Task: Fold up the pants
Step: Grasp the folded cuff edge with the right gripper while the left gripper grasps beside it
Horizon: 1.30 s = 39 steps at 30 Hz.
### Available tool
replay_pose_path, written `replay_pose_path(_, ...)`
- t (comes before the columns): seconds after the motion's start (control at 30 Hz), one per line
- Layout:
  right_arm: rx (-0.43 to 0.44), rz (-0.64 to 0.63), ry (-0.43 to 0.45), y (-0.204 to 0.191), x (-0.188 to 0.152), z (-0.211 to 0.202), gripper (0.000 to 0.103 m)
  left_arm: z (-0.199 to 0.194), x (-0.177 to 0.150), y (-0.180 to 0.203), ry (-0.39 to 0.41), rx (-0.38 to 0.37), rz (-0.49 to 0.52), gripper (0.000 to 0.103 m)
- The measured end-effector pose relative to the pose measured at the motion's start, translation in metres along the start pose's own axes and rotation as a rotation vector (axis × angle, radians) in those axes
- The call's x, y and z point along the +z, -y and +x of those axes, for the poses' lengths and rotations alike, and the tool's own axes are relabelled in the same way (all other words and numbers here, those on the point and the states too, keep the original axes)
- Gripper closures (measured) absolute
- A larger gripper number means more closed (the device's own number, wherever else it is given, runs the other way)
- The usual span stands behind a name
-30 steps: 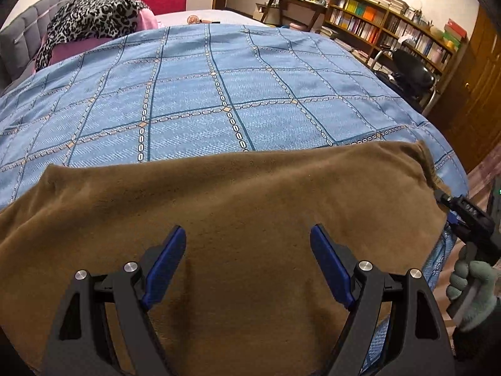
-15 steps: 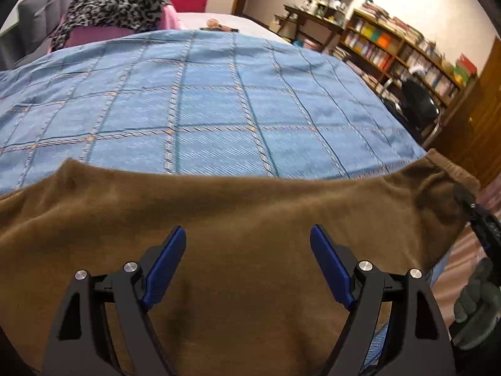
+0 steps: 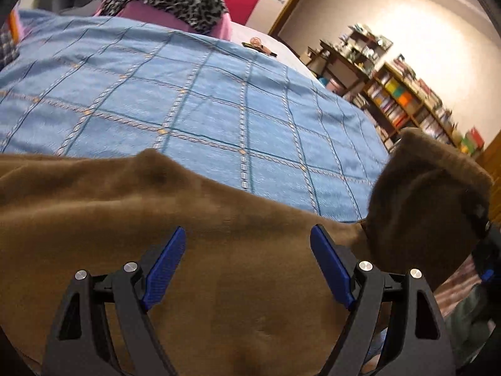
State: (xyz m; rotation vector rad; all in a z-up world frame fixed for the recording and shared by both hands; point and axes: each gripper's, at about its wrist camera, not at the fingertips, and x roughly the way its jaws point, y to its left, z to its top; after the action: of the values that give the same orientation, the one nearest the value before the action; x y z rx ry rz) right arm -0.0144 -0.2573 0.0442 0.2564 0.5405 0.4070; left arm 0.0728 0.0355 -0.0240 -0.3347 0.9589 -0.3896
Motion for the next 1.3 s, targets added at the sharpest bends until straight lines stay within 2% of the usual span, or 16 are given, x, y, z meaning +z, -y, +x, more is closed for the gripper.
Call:
replay_pose_path(0.17,0.063,-0.099,-0.114,-0.049,-0.023,0.052,0.086,-0.014,-0.002,-0.039,0.015,-0.006,-0.077,0.019)
replay_pose_path(0.27,0.077,-0.147,-0.172,-0.069,-0.042,0.074,0.086,-0.021,-0.004,-0.06,0.016,-0.035,-0.119,0.019)
replay_pose_path(0.37,0.065,-0.226,-0.212,-0.084,-0.059,0.088,0.086,-0.023,-0.005,-0.078,-0.016,-0.078,-0.15,0.019)
replay_pose_path(0.43,0.058,-0.26,-0.232,-0.088,-0.068,0.095,0.086,-0.026,-0.007,-0.085,-0.024,-0.098,-0.162,0.019)
replay_pose_path(0.6,0.108,-0.299,-0.338,-0.092,-0.092,0.116,0.086,-0.028,-0.007,-0.092,-0.024,-0.122,-0.174,0.017)
replay_pose_path(0.77,0.167,-0.337,-0.426,-0.096,-0.111,0.129,0.084,-0.017,-0.01,-0.088,-0.071,-0.156,-0.185,0.017)
replay_pose_path(0.87,0.202,-0.353,-0.45,-0.095,-0.119,0.127,0.077,-0.007,-0.012,-0.082,-0.112,-0.165,-0.174,0.017)
replay_pose_path(0.9,0.222,-0.349,-0.456,-0.095,-0.121,0.126,0.07,-0.003,-0.013,-0.08,-0.127,-0.17,-0.172,0.017)
replay_pose_path(0.93,0.25,-0.342,-0.464,-0.094,-0.122,0.125,0.059,0.0,-0.013,-0.078,-0.141,-0.177,-0.171,0.017)
replay_pose_path(1.0,0.325,-0.329,-0.49,-0.094,-0.125,0.122,0.046,0.006,-0.013,-0.075,-0.159,-0.183,-0.17,0.017)
replay_pose_path(1.13,0.384,-0.374,-0.514,-0.099,-0.131,0.118,0.044,0.013,-0.014,-0.069,-0.192,-0.202,-0.171,0.012)
replay_pose_path(1.3,0.442,-0.312,-0.531,-0.086,-0.133,0.116,0.043,0.02,-0.016,-0.057,-0.246,-0.236,-0.163,0.012)
